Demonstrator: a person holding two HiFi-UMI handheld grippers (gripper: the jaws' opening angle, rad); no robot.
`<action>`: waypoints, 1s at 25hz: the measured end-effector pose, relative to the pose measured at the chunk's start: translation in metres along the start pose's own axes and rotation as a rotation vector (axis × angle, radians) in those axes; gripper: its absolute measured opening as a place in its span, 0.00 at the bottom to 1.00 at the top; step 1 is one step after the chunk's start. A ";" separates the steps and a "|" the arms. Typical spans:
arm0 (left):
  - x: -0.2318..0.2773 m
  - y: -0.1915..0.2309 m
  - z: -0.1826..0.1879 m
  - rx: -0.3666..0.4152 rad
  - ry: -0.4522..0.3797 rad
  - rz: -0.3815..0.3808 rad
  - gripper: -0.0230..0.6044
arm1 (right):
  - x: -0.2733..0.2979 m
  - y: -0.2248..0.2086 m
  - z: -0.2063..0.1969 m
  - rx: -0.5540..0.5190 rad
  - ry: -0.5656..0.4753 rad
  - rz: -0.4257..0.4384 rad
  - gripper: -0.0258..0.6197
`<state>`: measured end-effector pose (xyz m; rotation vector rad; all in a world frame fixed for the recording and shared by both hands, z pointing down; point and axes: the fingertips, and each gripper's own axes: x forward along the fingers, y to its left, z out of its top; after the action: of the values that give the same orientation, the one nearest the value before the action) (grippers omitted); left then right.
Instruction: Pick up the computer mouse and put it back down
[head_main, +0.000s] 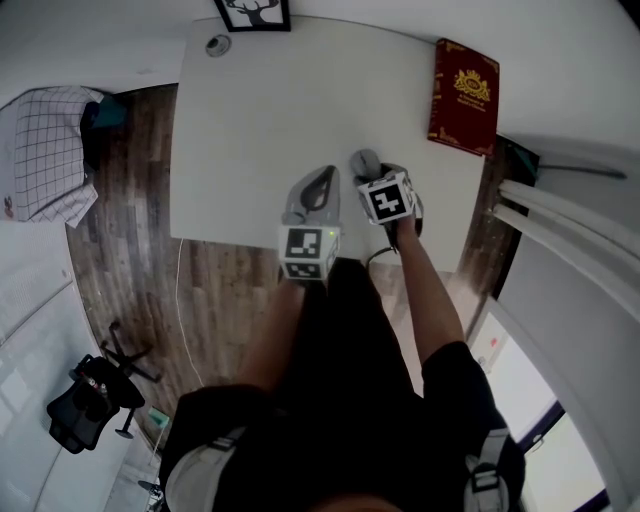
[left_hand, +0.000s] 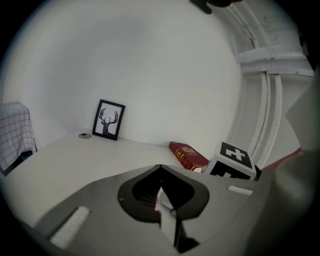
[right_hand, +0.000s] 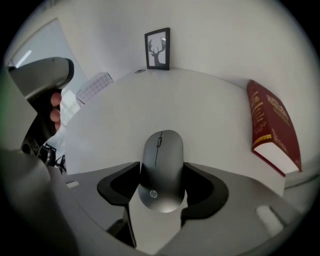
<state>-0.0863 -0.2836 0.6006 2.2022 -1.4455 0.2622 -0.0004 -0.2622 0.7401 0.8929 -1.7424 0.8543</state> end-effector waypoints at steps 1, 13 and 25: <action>0.000 0.002 0.000 -0.003 -0.001 0.002 0.04 | 0.001 0.000 0.000 -0.032 0.011 -0.020 0.48; -0.009 0.026 -0.008 -0.025 0.009 0.019 0.04 | -0.004 0.008 0.008 -0.263 -0.024 -0.188 0.45; -0.014 0.029 -0.018 -0.014 0.028 0.017 0.04 | -0.012 0.018 0.002 -0.284 -0.106 -0.235 0.45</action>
<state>-0.1169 -0.2726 0.6186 2.1670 -1.4472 0.2866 -0.0136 -0.2524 0.7257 0.9404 -1.7535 0.3999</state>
